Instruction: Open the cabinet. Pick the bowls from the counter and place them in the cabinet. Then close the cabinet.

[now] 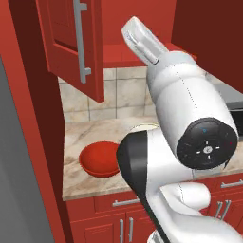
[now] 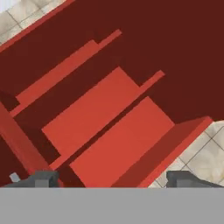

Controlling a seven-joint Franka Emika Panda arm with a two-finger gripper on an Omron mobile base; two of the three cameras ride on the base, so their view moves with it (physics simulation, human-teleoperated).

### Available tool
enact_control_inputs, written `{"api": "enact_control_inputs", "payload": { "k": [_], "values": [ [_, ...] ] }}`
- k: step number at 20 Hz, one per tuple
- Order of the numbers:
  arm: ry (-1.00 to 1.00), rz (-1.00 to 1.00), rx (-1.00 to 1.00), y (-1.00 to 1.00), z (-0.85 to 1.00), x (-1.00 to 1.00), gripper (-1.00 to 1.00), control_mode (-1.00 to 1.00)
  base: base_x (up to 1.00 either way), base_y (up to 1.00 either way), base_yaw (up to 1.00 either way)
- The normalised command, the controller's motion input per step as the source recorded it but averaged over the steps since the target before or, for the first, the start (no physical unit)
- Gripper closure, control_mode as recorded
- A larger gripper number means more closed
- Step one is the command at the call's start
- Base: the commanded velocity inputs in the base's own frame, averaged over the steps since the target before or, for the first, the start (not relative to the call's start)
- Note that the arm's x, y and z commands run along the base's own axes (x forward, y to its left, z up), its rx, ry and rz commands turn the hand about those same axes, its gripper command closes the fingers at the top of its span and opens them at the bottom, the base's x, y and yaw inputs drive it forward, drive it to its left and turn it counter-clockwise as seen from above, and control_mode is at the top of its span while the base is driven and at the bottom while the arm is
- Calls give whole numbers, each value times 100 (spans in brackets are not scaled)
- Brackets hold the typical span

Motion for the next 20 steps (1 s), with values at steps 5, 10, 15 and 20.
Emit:
{"api": "enact_control_inputs", "payload": {
  "k": [5, 10, 15, 20],
  "values": [
    [22, 10, 39, -45, 0, -6, -100, -100, 0, 0, 0],
    [25, 25, 40, -18, -8, 62, -100, -100, 0, 0, 0],
    [21, 34, 35, -14, -34, 46, -100, -100, 0, 0, 0],
    [-3, 27, 26, 0, -37, 10, -100, -100, 0, 0, 0]
  ]
}}
